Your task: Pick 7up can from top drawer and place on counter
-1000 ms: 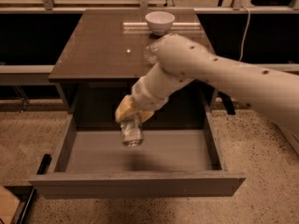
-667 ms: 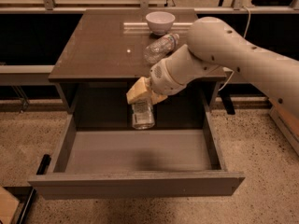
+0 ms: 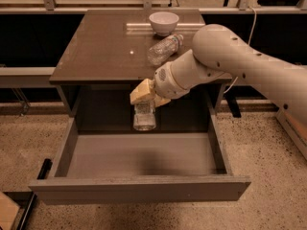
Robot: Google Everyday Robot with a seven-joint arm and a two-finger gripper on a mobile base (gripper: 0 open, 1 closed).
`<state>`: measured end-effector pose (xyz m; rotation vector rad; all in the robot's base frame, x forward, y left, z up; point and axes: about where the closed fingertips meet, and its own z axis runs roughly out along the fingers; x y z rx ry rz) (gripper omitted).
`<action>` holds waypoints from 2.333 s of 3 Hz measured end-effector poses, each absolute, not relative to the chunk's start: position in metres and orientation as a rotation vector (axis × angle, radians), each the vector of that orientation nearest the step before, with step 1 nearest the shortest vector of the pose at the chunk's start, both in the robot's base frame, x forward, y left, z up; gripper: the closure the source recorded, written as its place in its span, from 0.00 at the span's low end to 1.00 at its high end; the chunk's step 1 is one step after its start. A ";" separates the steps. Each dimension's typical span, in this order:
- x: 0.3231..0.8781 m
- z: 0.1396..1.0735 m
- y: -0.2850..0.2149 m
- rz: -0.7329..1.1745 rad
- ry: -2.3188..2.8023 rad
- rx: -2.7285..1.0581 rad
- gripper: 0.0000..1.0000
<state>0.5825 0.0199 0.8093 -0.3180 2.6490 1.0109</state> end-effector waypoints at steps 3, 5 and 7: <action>0.667 0.862 0.075 1.000 2.328 -0.270 1.00; 0.708 0.938 0.086 0.940 2.159 -0.359 1.00; 0.782 0.930 0.107 0.973 2.178 -0.320 1.00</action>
Offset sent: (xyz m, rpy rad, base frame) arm 0.1182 0.0631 0.0486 0.1522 -0.2849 -0.1469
